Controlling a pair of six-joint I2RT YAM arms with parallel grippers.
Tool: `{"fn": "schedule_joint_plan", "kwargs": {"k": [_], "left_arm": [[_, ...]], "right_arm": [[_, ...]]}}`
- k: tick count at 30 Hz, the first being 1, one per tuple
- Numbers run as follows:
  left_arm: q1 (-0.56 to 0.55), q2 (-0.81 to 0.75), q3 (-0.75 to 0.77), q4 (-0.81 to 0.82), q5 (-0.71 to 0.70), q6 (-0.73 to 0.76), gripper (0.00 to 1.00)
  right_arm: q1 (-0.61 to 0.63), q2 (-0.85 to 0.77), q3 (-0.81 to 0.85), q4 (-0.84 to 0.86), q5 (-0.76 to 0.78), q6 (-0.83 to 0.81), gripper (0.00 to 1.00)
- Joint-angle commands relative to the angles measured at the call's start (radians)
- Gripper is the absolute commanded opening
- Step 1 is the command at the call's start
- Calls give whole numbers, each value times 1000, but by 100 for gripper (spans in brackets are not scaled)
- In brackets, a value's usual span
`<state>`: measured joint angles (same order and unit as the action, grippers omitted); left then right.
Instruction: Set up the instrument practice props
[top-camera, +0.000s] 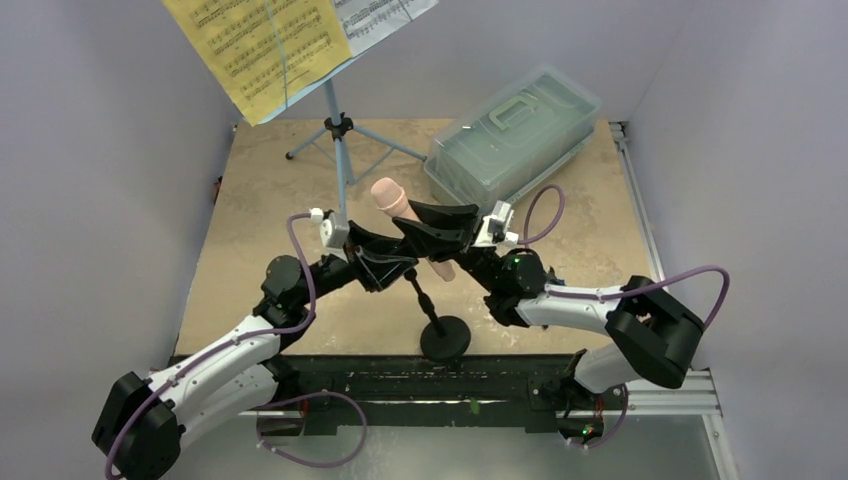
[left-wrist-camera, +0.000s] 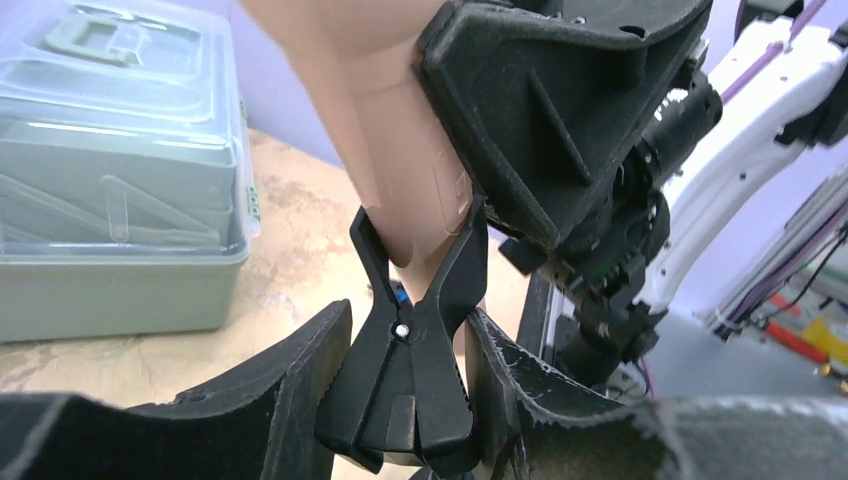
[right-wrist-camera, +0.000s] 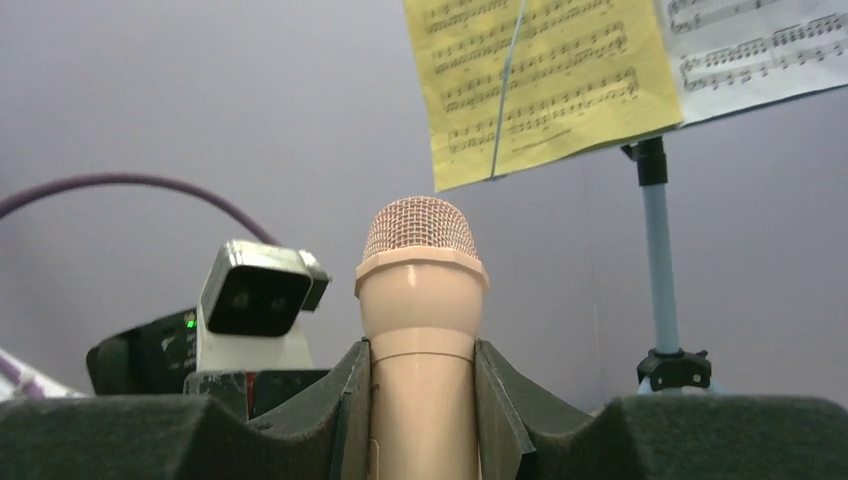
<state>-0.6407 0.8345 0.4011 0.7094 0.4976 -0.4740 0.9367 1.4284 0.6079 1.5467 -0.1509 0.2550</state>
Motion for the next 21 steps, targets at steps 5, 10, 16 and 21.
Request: {"fn": "schedule_joint_plan", "kwargs": {"k": [5, 10, 16, 21], "left_arm": [[-5, 49, 51, 509, -78, -221, 0], [-5, 48, 77, 455, -51, -208, 0], [-4, -18, 136, 172, -65, -36, 0], [-5, -59, 191, -45, -106, 94, 0]], "right_arm": [[103, 75, 74, 303, 41, 86, 0], [103, 72, 61, 303, 56, 96, 0], [101, -51, -58, 237, 193, 29, 83], [91, -320, -100, -206, 371, -66, 99]]}}
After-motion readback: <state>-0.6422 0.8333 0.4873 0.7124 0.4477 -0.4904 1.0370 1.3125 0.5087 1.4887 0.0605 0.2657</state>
